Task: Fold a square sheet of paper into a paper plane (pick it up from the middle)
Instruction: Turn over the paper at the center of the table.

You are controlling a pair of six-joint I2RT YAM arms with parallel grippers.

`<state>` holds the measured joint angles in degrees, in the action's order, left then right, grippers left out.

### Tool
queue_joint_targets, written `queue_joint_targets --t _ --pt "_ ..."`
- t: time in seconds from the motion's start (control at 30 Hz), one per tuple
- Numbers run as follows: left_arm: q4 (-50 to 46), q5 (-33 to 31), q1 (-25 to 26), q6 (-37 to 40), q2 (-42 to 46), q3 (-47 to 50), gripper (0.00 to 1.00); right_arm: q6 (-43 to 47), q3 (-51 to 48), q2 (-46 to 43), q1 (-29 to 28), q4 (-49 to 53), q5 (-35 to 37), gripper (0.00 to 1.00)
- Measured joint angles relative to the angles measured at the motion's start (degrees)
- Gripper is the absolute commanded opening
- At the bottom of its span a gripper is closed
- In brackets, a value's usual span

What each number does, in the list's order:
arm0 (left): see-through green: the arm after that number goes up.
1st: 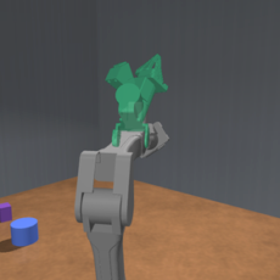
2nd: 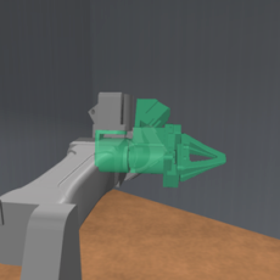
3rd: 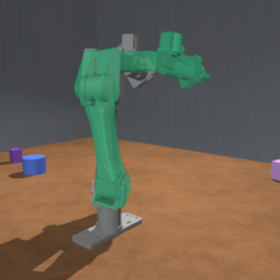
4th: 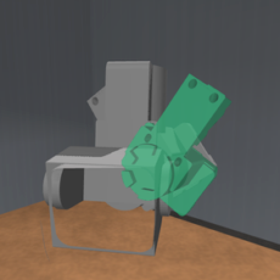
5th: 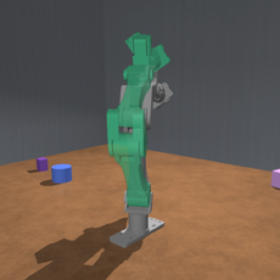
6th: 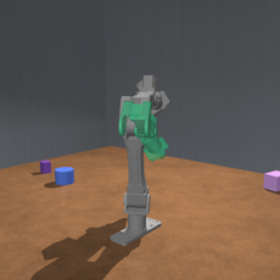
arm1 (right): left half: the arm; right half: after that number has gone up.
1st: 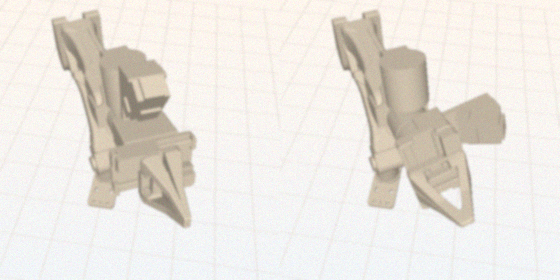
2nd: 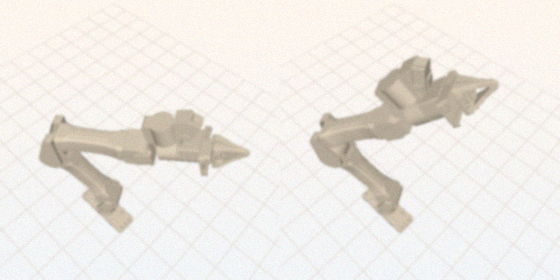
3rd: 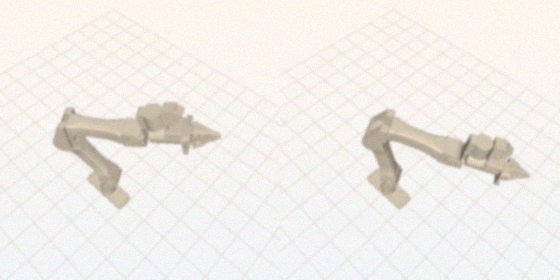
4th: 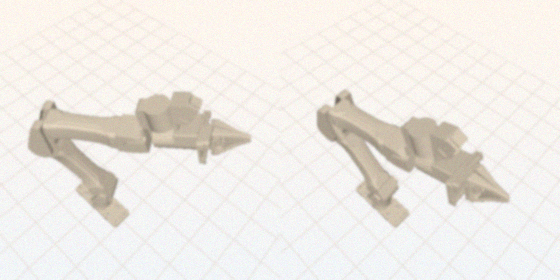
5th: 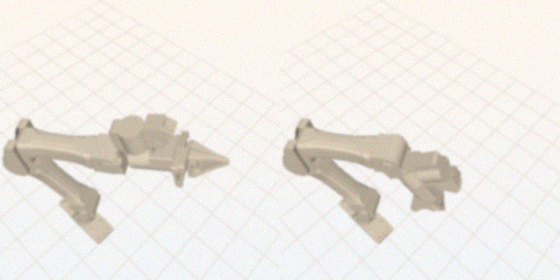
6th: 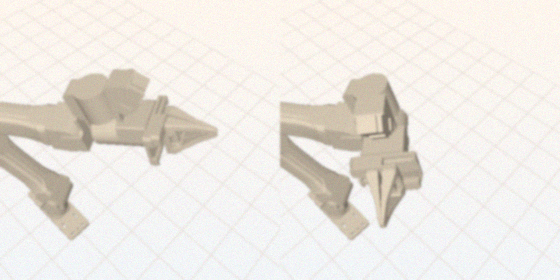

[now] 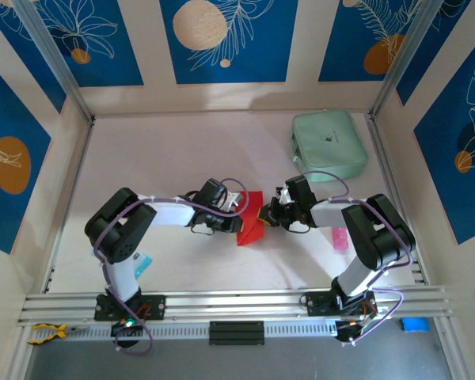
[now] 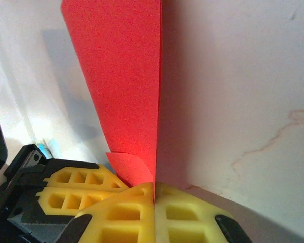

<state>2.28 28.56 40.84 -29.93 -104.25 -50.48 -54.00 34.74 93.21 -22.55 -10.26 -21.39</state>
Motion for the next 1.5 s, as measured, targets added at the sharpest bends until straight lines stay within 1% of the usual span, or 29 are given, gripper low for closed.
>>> queue_joint_targets --t 0.1,0.2,0.3,0.4,0.43,0.5,0.6,0.67,0.8,0.93,1.1,1.23,1.4,1.5 --pt "-1.51 -1.05 0.0 -0.63 2.43 0.7 0.25 1.4 0.0 -0.79 0.33 0.74 -0.04 0.05" --pt "-3.02 -3.13 0.0 -1.22 6.91 1.55 0.36 3.82 0.7 -3.34 0.46 4.59 0.59 0.05" --pt "-4.46 -6.34 0.0 -1.09 12.09 1.84 0.43 7.32 3.85 -6.54 0.24 11.39 2.6 0.05" --pt "-5.55 -10.62 0.0 -0.28 17.25 2.27 0.5 11.5 9.22 -8.9 -0.87 19.43 6.58 0.05" --pt "-5.99 -12.22 0.0 -0.04 19.04 2.62 0.54 13.14 11.32 -9.51 -1.57 22.43 8.5 0.04" --pt "-6.6 -15.28 -0.04 0.39 22.36 3.58 0.57 16.26 15.32 -10.1 -3.56 28.17 12.85 0.04" --pt "-7.85 -19.74 -0.44 1.25 26.95 5.11 0.64 20.48 21.33 -10.21 -7.76 36.13 20.48 0.05" --pt "-8.59 -21.99 -0.68 1.77 29.16 5.92 0.66 22.43 24.39 -10.19 -10.25 40.5 25.55 0.04" --pt "-11.1 -26.05 -1.75 2.86 32.54 7.02 0.69 24.2 29.11 -9.18 -14.43 48.04 36.76 0.04" --pt "-13.92 -30.45 -2.6 3.19 36.35 8.09 0.8 23.87 32.7 -6.03 -17.68 54.05 49.33 0.04" --pt "-16.33 -34.95 -4.39 1.9 39.85 9.79 0.83 23.5 34.27 -3.85 -22.27 58.49 63.01 0.03" --pt "-18.34 -37.0 -5.49 0.04 41.66 11.26 0.84 22.53 37.48 -0.87 -25.86 62.07 70.29 0.01" --pt "-21.97 -41.24 -6.82 -3.67 44.41 11.93 0.84 20.68 39.12 3.72 -28.13 65.4 74.79 0.02" --pt "-23.12 -44.35 -7.13 -5.42 49.9 14.27 0.86 20.52 39.12 5.73 -29.03 65.83 75.3 0.02"
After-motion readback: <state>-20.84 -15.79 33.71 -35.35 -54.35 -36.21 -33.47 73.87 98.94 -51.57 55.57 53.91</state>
